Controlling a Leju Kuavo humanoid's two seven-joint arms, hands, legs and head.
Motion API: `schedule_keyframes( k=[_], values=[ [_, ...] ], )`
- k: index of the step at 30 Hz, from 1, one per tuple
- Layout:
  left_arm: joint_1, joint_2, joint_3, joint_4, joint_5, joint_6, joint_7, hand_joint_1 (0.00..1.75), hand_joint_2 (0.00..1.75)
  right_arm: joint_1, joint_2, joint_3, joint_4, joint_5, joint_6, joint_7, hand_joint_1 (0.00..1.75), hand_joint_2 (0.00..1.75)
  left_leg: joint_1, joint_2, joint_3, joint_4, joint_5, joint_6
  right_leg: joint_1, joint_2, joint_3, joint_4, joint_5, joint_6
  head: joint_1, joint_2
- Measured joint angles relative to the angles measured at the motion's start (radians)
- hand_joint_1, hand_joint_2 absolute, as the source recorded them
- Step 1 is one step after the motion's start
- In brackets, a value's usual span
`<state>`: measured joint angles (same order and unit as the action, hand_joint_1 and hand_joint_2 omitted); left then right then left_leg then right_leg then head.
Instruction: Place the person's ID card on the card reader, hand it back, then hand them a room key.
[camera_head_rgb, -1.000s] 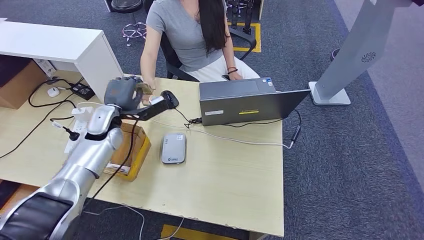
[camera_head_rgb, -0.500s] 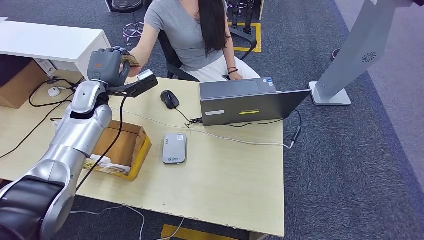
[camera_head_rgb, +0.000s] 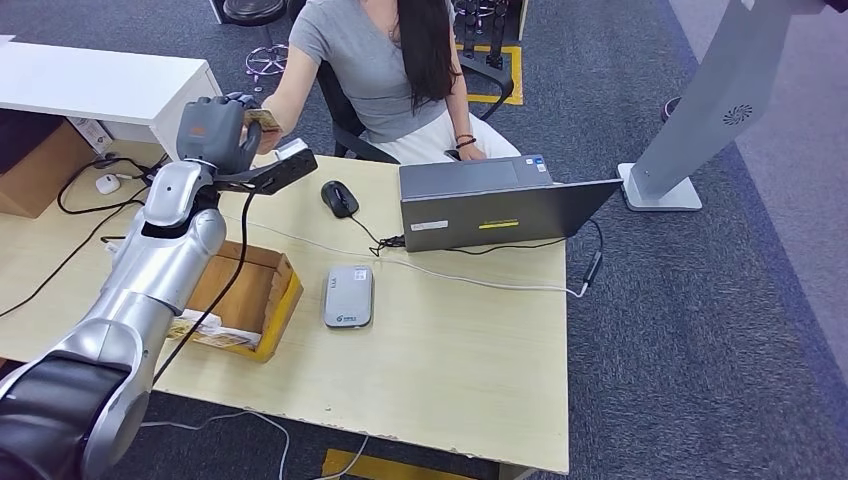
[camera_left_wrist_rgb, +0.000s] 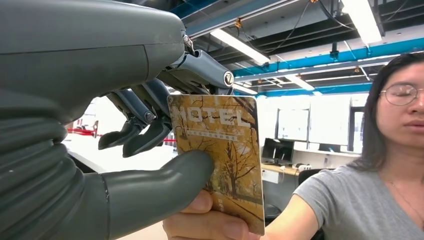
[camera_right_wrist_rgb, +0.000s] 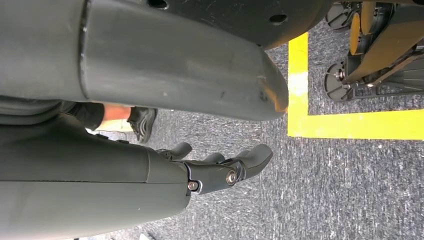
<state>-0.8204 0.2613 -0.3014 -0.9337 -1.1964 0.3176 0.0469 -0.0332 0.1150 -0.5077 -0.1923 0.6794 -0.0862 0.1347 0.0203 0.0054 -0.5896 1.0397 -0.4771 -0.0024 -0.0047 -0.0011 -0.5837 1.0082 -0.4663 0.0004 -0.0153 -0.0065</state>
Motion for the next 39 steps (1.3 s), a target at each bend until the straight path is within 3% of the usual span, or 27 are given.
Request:
schedule_keyframes(
  k=[1,2,14,22,32,35,39],
  values=[
    [0.000,0.000,0.000,0.000,0.001,0.001,0.000,0.04,1.75,0.000,0.000,0.000,0.000,0.000,0.000,0.000,0.00,0.00,0.000,0.000,0.000,0.000,0.000,0.000,0.000,0.000,0.000,0.000,0.000,0.000,0.000,0.000],
    [0.000,0.000,0.000,0.000,0.002,0.004,0.000,0.00,1.75,0.000,0.000,0.000,0.000,0.001,0.000,0.000,0.00,0.00,0.000,0.000,0.000,0.000,0.000,0.000,0.000,0.000,0.000,0.000,0.000,0.000,0.000,0.000],
    [0.008,-0.008,0.000,0.001,0.018,0.030,-0.003,0.00,1.75,0.000,0.000,-0.001,0.000,0.008,0.000,-0.003,0.00,0.00,0.000,0.000,0.000,0.000,0.000,0.000,0.000,0.000,0.000,0.000,0.000,0.000,0.000,0.000],
    [0.085,-0.009,0.005,-0.048,0.060,0.037,-0.028,0.00,1.75,0.000,0.000,-0.014,0.000,0.009,0.000,0.000,0.00,0.00,0.000,0.000,0.000,0.000,0.000,0.000,0.000,0.000,0.000,0.000,0.000,0.000,0.000,0.000],
    [0.110,-0.009,0.007,-0.078,0.075,0.039,-0.033,0.00,1.75,0.000,0.000,-0.023,0.000,0.008,-0.001,0.000,0.00,0.00,0.000,0.000,0.000,0.000,0.000,0.000,0.000,0.000,0.000,0.000,0.000,0.000,0.000,0.000],
    [0.167,-0.008,0.016,-0.138,0.105,0.052,-0.049,0.00,1.75,0.001,0.000,-0.030,0.000,0.002,-0.006,-0.002,0.00,0.00,0.000,0.000,0.000,0.000,0.000,0.000,0.000,0.000,0.000,0.000,0.000,0.000,0.000,0.000],
    [0.342,-0.007,0.040,-0.310,0.147,0.081,-0.084,0.00,1.75,0.005,0.003,-0.052,0.000,-0.014,-0.018,-0.011,0.00,0.00,0.000,0.002,0.001,0.000,-0.003,0.000,-0.001,0.002,0.000,0.000,-0.002,0.000,0.000,0.000]
  ],
)
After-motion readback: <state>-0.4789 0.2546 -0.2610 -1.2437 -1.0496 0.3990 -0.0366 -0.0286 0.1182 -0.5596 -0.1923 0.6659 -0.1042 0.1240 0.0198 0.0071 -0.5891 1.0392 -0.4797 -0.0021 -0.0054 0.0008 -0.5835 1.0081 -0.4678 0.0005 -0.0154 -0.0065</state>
